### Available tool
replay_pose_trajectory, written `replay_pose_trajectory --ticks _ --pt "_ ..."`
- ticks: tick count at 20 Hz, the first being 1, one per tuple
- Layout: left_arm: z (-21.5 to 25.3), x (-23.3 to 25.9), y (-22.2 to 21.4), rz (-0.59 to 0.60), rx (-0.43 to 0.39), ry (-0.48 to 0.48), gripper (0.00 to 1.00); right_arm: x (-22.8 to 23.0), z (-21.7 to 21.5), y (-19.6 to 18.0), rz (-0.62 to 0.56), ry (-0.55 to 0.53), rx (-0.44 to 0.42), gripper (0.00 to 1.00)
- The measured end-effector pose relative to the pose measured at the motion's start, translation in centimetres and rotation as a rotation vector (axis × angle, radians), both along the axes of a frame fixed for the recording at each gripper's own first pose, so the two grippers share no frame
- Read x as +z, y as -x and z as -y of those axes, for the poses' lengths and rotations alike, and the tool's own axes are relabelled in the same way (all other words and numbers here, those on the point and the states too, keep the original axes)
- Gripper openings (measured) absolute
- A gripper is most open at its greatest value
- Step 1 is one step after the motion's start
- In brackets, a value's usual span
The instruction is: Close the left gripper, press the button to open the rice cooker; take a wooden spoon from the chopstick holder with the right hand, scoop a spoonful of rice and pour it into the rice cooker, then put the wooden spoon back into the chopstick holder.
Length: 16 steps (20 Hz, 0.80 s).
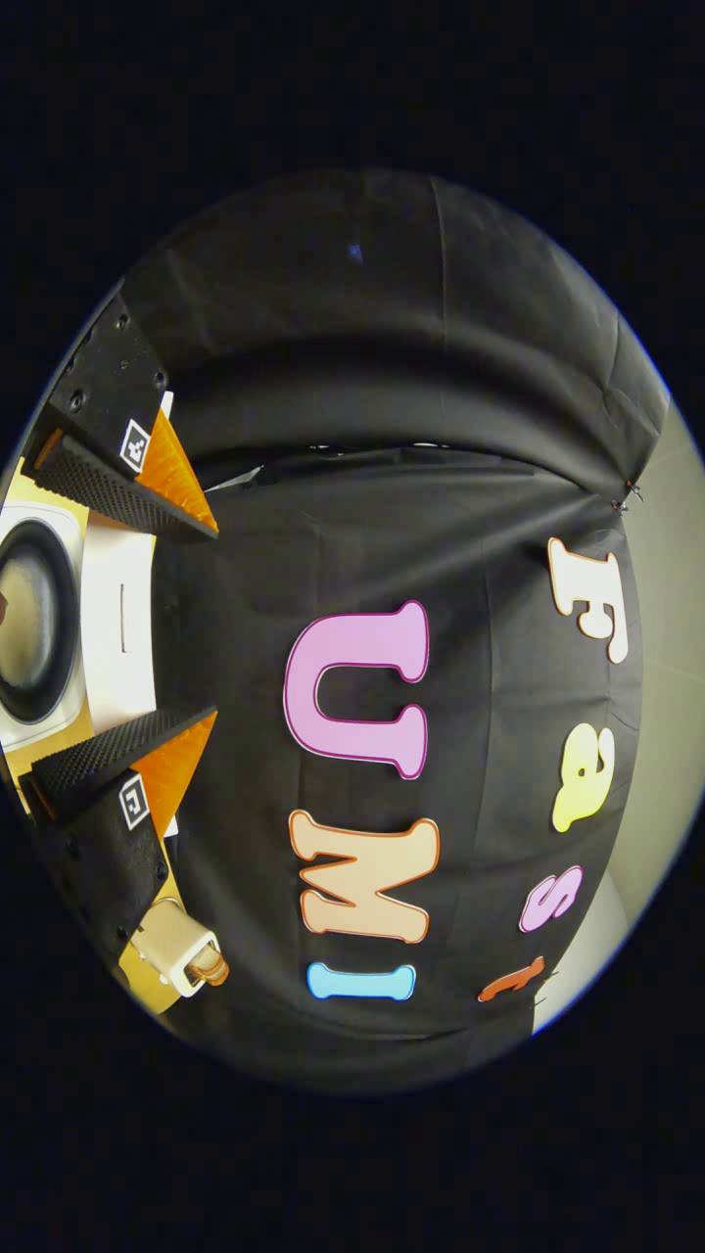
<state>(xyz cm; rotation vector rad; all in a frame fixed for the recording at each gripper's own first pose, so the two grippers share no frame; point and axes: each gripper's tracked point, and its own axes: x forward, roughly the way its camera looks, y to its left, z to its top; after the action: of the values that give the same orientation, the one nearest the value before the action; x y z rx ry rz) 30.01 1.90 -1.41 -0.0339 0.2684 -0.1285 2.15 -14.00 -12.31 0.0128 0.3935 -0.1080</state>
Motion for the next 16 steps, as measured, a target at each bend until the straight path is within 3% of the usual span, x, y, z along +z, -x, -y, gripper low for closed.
replay_pose_trajectory --ticks 16 --pt "-0.6 -6.2 11.5 -0.066 0.0 0.048 0.93 1.1 -3.6 -1.8 0.027 -0.008 0.108 0.99"
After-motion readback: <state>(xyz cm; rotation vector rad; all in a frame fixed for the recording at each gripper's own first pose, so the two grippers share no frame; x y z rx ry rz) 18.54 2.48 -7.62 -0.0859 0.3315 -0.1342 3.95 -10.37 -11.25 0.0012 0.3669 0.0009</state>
